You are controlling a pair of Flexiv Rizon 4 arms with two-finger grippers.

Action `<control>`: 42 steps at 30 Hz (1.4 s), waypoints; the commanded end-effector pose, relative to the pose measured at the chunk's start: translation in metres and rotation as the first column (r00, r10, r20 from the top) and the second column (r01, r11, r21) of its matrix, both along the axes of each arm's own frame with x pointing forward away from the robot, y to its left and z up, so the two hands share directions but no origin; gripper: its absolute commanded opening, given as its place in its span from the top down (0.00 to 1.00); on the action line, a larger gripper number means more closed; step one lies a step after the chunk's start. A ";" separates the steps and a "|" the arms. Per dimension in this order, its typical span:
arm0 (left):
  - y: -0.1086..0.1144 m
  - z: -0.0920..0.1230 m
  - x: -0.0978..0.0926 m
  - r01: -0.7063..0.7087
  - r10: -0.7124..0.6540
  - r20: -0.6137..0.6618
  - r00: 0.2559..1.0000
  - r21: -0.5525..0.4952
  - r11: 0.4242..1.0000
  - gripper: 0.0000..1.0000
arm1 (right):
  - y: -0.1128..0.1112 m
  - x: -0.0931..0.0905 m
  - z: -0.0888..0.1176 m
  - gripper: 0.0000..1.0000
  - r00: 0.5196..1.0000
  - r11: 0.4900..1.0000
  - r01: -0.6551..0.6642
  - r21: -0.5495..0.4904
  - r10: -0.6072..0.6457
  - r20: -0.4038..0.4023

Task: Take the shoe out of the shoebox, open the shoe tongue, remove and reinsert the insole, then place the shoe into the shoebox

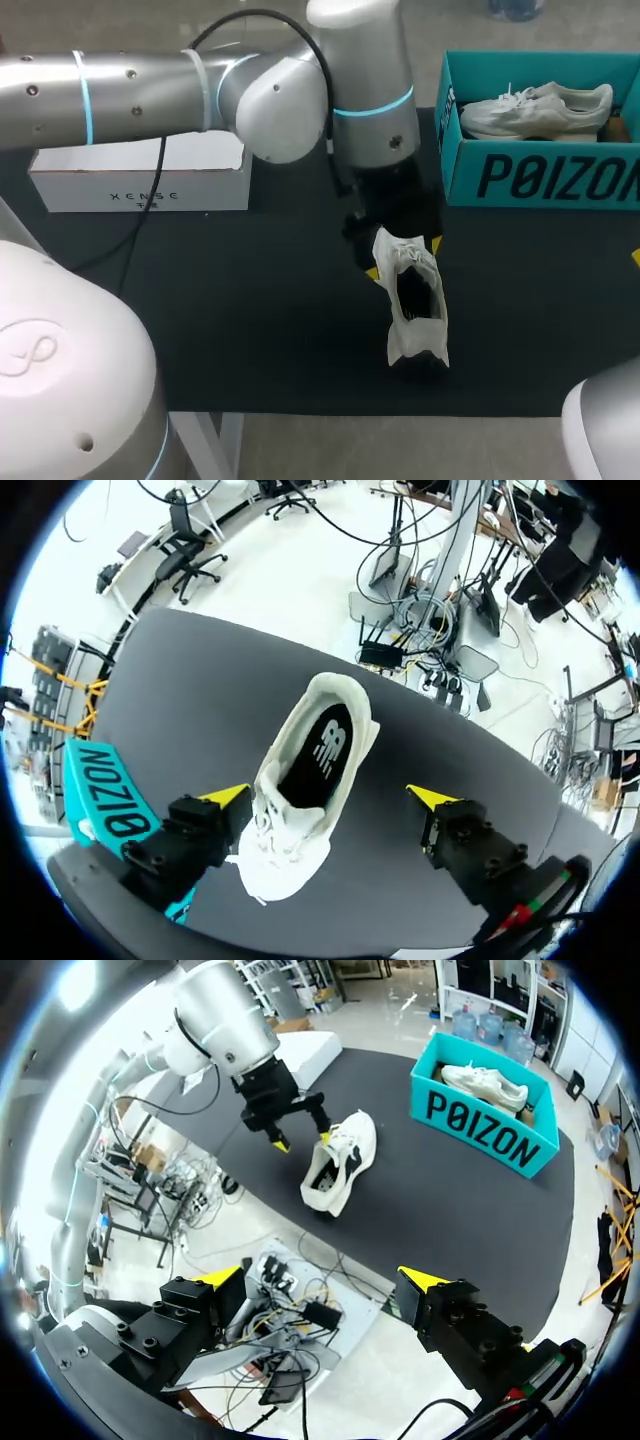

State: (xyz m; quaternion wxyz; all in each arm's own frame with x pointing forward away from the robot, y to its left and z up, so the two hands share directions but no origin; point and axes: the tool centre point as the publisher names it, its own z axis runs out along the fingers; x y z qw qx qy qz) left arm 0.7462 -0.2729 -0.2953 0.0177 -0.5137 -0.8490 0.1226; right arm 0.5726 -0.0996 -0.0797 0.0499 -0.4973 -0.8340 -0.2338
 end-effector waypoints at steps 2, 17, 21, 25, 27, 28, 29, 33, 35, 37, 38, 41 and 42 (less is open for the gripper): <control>0.002 -0.003 -0.024 -0.534 0.488 0.223 0.844 0.439 0.723 0.00 | 0.001 0.004 0.003 0.00 1.000 1.000 -0.003 -0.005 0.003 -0.011; 0.013 -0.018 -0.047 -0.623 0.631 0.185 0.754 0.505 0.597 0.00 | 0.001 0.004 0.003 0.00 1.000 1.000 -0.003 -0.005 0.003 -0.011; 0.013 -0.018 -0.047 -0.623 0.631 0.185 0.754 0.505 0.597 0.00 | 0.001 0.004 0.003 0.00 1.000 1.000 -0.003 -0.005 0.003 -0.011; 0.008 -0.018 -0.048 -0.660 0.660 0.225 0.717 0.521 0.540 0.00 | 0.001 0.004 0.003 0.00 1.000 1.000 -0.003 -0.005 0.003 -0.011; 0.004 -0.017 -0.053 -0.689 0.682 0.240 0.690 0.505 0.520 0.00 | 0.001 0.004 0.003 0.00 1.000 1.000 -0.003 -0.005 0.003 -0.011; 0.002 -0.016 -0.053 -0.704 0.697 0.247 0.673 0.504 0.501 0.00 | 0.001 0.004 0.003 0.00 1.000 1.000 -0.003 -0.005 0.003 -0.011; 0.001 -0.016 -0.055 -0.728 0.712 0.260 0.653 0.477 0.493 0.00 | 0.001 0.004 0.003 0.00 1.000 1.000 -0.003 -0.005 0.003 -0.011; 0.001 -0.019 -0.058 -0.726 0.712 0.269 0.649 0.498 0.474 0.00 | 0.001 0.004 0.003 0.00 1.000 1.000 -0.003 -0.005 0.003 -0.011; 0.004 -0.023 -0.061 -0.741 0.707 0.288 0.646 0.460 0.489 0.00 | 0.001 0.004 0.003 0.00 1.000 1.000 -0.003 -0.005 0.003 -0.011; 0.007 -0.025 -0.066 -0.749 0.717 0.279 0.639 0.437 0.498 0.00 | 0.001 0.004 0.003 0.00 1.000 1.000 -0.003 -0.005 0.003 -0.011; 0.009 -0.026 -0.069 -0.744 0.708 0.268 0.653 0.403 0.533 0.00 | 0.001 0.004 0.003 0.00 1.000 1.000 -0.003 -0.005 0.003 -0.011; 0.018 -0.028 -0.073 -0.721 0.689 0.239 0.684 0.359 0.592 0.00 | 0.001 0.004 0.003 0.00 1.000 1.000 -0.003 -0.005 0.003 -0.011; 0.019 -0.028 -0.074 -0.725 0.692 0.240 0.681 0.353 0.592 0.00 | 0.001 0.004 0.003 0.00 1.000 1.000 -0.003 -0.005 0.003 -0.011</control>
